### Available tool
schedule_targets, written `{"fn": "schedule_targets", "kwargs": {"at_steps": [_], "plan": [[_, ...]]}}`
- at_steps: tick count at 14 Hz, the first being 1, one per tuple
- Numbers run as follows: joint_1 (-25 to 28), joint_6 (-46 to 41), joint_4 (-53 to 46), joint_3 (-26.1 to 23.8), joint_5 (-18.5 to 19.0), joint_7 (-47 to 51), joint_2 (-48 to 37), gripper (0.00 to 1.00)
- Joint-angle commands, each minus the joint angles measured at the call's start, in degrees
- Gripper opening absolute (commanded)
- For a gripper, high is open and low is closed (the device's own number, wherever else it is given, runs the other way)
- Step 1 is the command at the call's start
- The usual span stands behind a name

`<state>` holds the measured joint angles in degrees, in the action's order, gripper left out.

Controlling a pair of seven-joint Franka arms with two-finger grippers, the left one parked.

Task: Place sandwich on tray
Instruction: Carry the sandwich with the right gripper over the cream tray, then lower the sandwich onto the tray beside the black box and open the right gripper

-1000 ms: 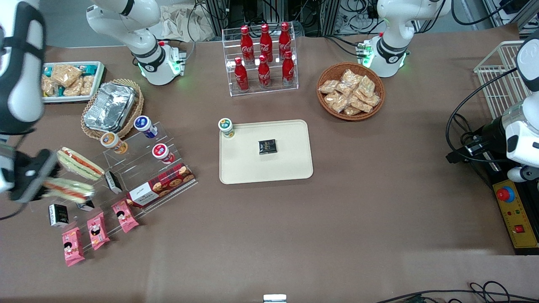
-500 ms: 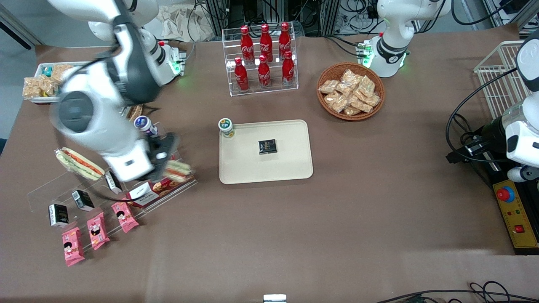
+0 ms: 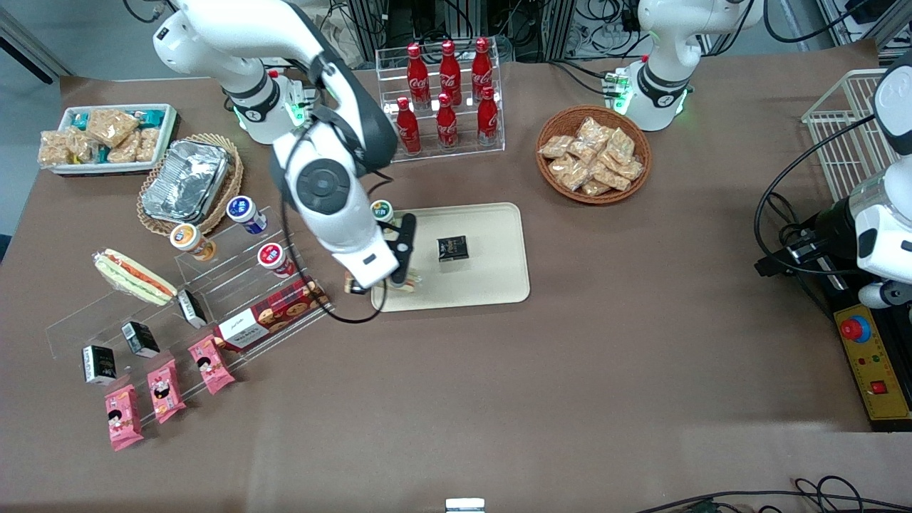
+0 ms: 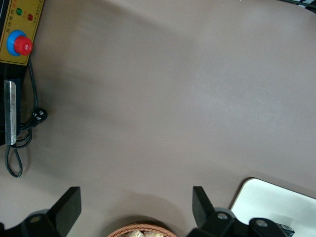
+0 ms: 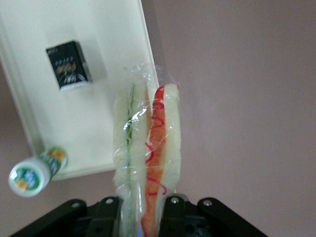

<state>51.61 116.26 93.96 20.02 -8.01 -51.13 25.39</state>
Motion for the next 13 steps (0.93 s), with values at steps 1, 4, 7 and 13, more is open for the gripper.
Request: {"fn": "schedule_targets", "kwargs": {"at_steps": [1,4,7,13], "plan": [[3.5,7.5,-0.3,0.9,-1.7,-0.2,5.4,0.0],[7.2,15.6,-0.5,0.9,-3.1,2.3,11.7,0.0],[8.9,20.8,-0.5,0.9,-4.7,3.3,15.7,0.0],[9.8,21.7,-0.9,0.9,-5.9,2.4,17.9,1.0]]}}
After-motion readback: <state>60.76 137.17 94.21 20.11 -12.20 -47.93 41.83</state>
